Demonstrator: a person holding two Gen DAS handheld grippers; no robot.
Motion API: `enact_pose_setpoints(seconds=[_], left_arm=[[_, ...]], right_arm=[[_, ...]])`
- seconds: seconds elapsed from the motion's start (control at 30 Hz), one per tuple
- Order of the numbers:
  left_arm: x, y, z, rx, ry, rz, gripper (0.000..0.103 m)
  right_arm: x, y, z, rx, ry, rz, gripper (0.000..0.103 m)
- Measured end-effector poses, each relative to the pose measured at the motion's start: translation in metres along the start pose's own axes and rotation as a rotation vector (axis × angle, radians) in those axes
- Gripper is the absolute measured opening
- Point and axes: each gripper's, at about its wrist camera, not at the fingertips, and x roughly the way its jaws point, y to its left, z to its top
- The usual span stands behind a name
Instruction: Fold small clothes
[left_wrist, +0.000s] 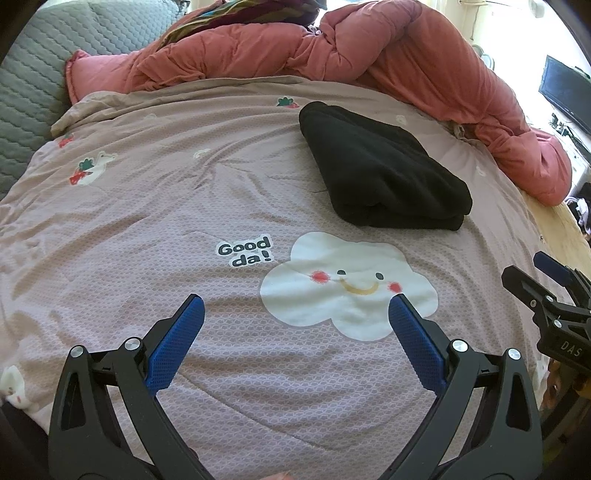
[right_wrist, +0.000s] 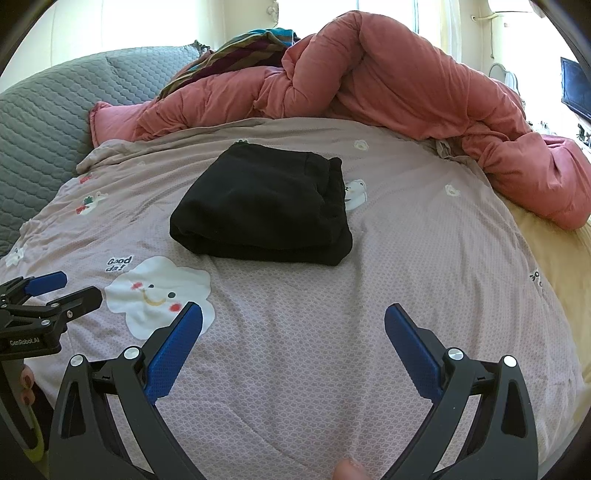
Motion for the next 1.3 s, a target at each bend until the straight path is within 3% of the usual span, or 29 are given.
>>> enact_pose_setpoints(seconds=[1.3], left_arm=[[0.001, 0.0017, -0.0009, -0.001, 0.007, 0.009, 0.093]], right_arm=[[0.0005, 0.0015, 0.0037, -0.001, 0.009, -0.005, 0.098]])
